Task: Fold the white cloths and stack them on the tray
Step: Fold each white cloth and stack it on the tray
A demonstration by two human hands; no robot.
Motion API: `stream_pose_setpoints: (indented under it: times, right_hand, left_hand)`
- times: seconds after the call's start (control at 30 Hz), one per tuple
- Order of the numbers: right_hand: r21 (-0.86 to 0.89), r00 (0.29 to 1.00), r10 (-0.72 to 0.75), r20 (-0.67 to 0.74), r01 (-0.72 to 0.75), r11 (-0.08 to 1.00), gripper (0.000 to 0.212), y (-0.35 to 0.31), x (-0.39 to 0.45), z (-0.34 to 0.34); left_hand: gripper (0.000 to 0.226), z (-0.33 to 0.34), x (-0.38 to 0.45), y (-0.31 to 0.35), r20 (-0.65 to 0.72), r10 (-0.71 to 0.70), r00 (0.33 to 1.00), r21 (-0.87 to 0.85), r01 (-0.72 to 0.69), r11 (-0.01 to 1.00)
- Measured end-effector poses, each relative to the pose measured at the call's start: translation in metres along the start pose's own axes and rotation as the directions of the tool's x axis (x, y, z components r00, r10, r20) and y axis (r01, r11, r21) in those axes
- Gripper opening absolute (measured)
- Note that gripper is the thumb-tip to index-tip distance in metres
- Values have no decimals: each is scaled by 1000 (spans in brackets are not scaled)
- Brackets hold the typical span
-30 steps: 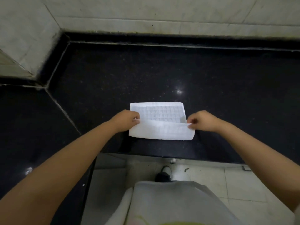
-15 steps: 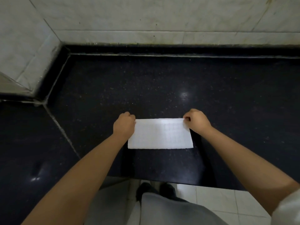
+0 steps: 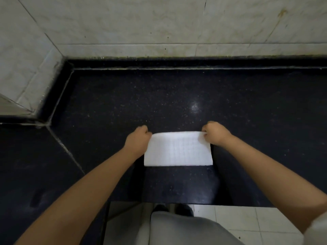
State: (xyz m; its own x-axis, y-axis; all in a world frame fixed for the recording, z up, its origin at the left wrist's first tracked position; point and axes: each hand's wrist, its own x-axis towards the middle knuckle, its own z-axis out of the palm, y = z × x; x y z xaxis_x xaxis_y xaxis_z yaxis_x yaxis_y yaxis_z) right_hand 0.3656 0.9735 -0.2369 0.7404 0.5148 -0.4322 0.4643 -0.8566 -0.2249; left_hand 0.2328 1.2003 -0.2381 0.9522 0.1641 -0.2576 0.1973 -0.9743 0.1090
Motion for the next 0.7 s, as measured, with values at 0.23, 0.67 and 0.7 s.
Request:
stream_pose_setpoints:
  times: [0.23,0.67,0.7]
  right_hand:
    - [33,741,-194,-642,280,959,28,2,-41,-36]
    - [268,850,342,-401,-248,931,32,-3,-83,81]
    - [275,830,435,-349,-353,894,38,-5,-80,77]
  left_hand:
    - [26,-49,-15,-25,-500,283,819,148,-241,959]
    - [35,54,-58,-23,-118,270,956,69,-263,962]
    - [34,50,-51,-18,-149,219,964,31,-217,976]
